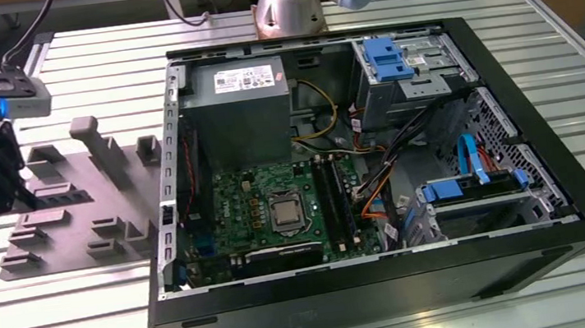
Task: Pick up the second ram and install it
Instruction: 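Pick up the second ram and move it above second insertion slot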
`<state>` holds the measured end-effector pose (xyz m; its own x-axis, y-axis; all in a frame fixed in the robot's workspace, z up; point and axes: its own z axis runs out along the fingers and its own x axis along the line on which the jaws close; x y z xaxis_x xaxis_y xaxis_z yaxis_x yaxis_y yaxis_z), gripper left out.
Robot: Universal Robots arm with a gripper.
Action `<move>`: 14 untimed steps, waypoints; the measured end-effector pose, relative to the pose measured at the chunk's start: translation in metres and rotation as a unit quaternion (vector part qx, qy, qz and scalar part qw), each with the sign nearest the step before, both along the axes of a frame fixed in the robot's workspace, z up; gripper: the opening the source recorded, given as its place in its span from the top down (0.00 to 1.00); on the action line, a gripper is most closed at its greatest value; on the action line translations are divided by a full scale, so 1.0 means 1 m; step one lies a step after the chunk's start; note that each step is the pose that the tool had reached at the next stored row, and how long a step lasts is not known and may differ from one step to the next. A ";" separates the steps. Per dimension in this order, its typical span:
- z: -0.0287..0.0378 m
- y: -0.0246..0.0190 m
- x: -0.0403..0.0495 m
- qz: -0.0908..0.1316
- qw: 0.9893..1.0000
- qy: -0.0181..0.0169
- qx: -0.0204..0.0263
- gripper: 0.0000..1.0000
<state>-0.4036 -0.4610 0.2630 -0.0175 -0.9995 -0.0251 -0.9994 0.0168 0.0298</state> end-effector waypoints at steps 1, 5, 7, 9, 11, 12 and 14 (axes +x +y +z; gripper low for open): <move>0.0006 0.0000 0.0000 0.000 1.000 0.000 0.000 0.86; 0.0033 0.0000 0.0000 0.000 1.000 0.000 0.000 0.86; 0.0047 0.0000 0.0000 0.000 1.000 0.000 0.000 0.86; 0.0061 0.0000 0.0000 0.000 1.000 0.000 0.000 0.86; 0.0075 0.0000 0.0000 0.000 1.000 0.000 0.000 0.86; 0.0081 0.0000 0.0000 0.000 1.000 0.000 0.000 0.86; 0.0096 0.0000 0.0000 0.000 1.000 0.000 0.000 0.86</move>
<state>-0.4036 -0.4610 0.2726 -0.0175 -0.9995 -0.0251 -0.9994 0.0168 0.0298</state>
